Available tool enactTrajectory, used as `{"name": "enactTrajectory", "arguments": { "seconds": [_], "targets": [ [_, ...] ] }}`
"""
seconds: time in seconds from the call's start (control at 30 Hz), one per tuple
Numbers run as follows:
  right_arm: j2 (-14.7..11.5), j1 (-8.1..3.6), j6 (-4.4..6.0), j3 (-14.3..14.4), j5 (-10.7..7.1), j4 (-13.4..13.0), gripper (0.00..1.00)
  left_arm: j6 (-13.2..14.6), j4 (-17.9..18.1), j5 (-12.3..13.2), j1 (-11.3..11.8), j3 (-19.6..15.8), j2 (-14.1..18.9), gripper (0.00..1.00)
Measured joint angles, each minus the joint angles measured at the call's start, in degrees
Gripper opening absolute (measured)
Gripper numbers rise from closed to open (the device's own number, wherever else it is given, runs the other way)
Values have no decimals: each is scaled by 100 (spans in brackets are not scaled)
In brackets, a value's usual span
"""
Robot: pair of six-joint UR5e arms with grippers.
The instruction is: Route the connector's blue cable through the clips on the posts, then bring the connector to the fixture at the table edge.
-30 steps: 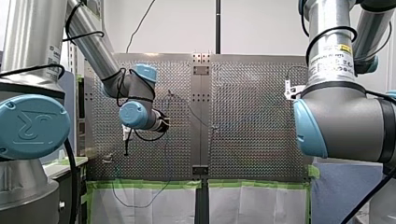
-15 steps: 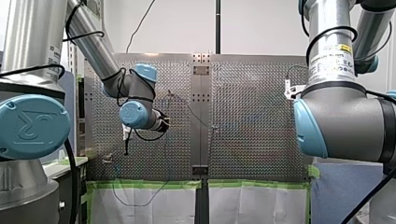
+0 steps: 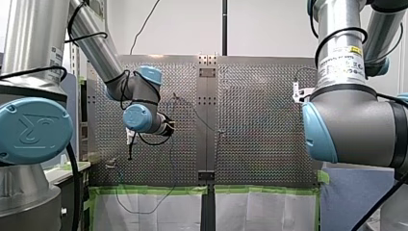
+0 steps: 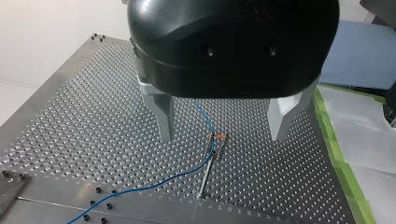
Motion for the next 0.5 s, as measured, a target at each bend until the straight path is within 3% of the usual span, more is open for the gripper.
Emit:
{"name": "enactTrajectory", "arguments": {
  "seconds": [0.5],
  "targets": [
    [6, 6, 21, -1, 13, -72, 0, 0, -2, 0, 0, 1, 1, 100]
  ]
}}
